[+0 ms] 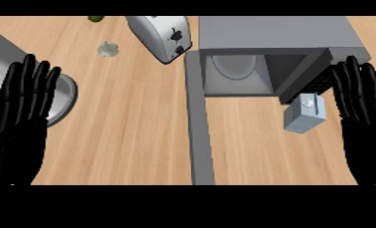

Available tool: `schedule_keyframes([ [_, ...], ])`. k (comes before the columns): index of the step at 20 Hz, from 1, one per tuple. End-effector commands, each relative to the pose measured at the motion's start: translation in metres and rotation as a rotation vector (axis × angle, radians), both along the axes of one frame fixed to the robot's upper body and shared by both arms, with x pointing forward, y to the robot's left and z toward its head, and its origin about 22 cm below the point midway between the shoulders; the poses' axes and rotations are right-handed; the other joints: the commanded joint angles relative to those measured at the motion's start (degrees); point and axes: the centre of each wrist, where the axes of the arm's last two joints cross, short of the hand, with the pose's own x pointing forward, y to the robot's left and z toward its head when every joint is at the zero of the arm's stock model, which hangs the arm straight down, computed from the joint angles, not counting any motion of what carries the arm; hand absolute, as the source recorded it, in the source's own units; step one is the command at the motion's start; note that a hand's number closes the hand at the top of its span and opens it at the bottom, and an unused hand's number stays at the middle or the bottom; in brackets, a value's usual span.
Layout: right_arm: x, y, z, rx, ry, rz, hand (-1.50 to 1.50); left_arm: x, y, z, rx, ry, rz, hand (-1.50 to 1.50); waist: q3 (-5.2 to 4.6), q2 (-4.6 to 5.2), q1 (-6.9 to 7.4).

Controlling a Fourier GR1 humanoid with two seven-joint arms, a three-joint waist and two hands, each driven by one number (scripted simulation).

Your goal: Pick up the milk, place it into the microwave and close the microwave

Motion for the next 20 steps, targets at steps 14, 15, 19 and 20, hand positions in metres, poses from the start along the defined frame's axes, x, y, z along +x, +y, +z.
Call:
schedule_keyframes([
  [14, 0.017, 0.027, 0.042, 0.134, 0.175, 0.297, -1.5, -0.042, 0.014, 0.014, -0.139, 0.116, 0.048, -1.5, -1.14, 0.6, 0.16],
  [15, 0.008, 0.026, 0.025, 0.132, 0.164, 0.275, -1.5, -0.047, 0.005, -0.001, -0.15, 0.125, 0.036, -1.5, -1.14, 0.62, 0.06],
  [19, -0.001, 0.026, 0.038, 0.131, 0.119, 0.189, -1.5, -0.058, 0.031, -0.021, -0.164, 0.113, 0.055, -1.5, -1.18, 0.59, 0.18],
  [20, 0.012, 0.019, 0.028, 0.131, 0.128, 0.15, -1.5, -0.056, 0.029, -0.015, -0.146, 0.11, 0.056, -1.5, -1.15, 0.65, 0.18],
])
